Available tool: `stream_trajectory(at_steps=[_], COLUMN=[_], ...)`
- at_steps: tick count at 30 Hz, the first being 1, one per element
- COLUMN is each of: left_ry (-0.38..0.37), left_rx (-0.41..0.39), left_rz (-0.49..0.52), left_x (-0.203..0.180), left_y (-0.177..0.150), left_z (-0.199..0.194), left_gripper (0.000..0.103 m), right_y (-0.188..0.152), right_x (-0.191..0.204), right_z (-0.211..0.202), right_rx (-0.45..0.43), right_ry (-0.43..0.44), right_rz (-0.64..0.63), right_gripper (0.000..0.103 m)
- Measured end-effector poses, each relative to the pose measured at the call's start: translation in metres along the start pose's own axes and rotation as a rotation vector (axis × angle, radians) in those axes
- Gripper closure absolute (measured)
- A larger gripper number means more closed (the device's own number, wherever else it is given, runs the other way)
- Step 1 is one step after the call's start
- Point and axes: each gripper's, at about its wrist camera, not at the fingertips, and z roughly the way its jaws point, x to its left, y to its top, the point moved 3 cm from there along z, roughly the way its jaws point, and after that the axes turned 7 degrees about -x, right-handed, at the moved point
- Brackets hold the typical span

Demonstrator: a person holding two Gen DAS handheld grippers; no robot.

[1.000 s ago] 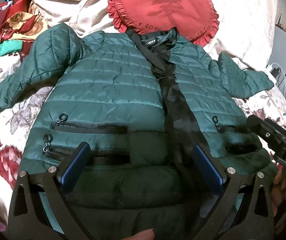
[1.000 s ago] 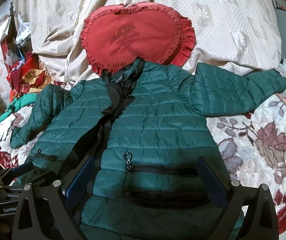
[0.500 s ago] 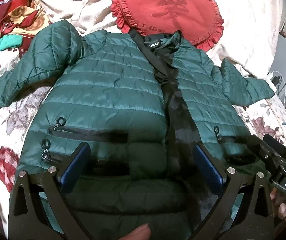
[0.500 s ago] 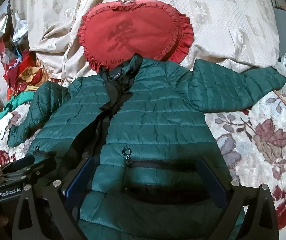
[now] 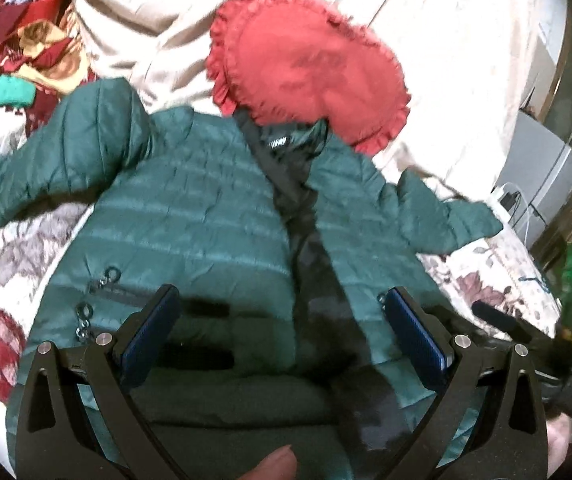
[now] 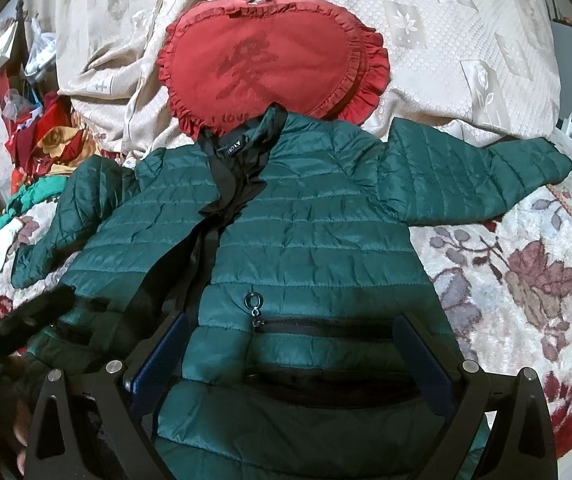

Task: Fold large clothes

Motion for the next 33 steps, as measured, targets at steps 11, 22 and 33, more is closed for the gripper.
stream_trajectory(at_steps=[11,22,33], left_ry=[0.092,0.021,-0.046], left_rx=[-0.009,0.218,0.236], left_rz=[0.082,-0.261,-0.236], left_x=[-0.010,0.041,0.028], left_y=[0.035,0.001,-0.010], left_z=[-0.001,0.054,0.048], left_gripper=[0.000,0.000,0.000], right_y=[0.000,0.000,0.003], right_x=[0.001,0.000,-0.002], right_z=[0.001,0.001,0.001], right_rx=[0.001,0.000,-0.014], right_ry=[-0.010,-0.007,-0.018], right_rz=[-0.013,-0.008,-0.016], right_gripper=[0.002,0.002,0.002])
